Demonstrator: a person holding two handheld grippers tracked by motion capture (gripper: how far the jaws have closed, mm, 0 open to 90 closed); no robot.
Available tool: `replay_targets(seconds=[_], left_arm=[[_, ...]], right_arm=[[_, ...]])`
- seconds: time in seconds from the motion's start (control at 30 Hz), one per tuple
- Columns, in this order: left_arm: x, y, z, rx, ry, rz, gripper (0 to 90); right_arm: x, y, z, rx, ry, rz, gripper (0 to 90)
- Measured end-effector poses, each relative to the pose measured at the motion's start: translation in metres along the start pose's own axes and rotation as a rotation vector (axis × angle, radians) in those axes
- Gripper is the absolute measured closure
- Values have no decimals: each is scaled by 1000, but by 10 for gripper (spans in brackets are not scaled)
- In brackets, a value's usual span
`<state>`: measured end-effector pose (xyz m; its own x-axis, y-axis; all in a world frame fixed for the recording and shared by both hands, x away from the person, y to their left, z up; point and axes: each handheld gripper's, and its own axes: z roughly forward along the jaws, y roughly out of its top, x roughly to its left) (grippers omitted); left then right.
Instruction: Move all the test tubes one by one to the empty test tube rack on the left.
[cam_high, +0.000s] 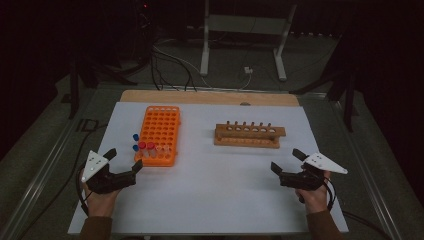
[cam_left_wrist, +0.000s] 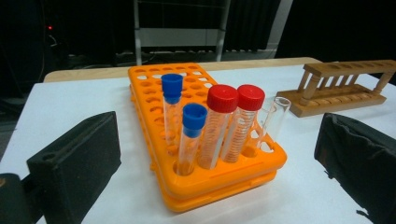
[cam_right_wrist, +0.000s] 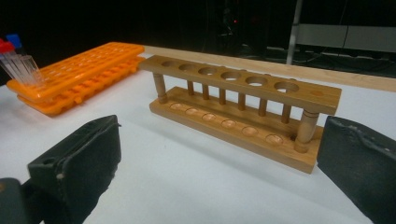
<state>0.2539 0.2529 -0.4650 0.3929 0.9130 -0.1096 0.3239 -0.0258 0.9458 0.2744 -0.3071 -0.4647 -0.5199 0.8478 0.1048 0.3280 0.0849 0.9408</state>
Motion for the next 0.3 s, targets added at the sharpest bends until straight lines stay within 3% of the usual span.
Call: replay_targets(seconds=[0.2, 0.3], left_arm=[[-1, -1, -5, -16, 8, -6, 10], [-1, -2, -4, -13, 13, -13, 10]], right_arm=[[-4, -7, -6, 3, -35, -6, 0], [-8, -11, -9, 10, -49, 16, 1]])
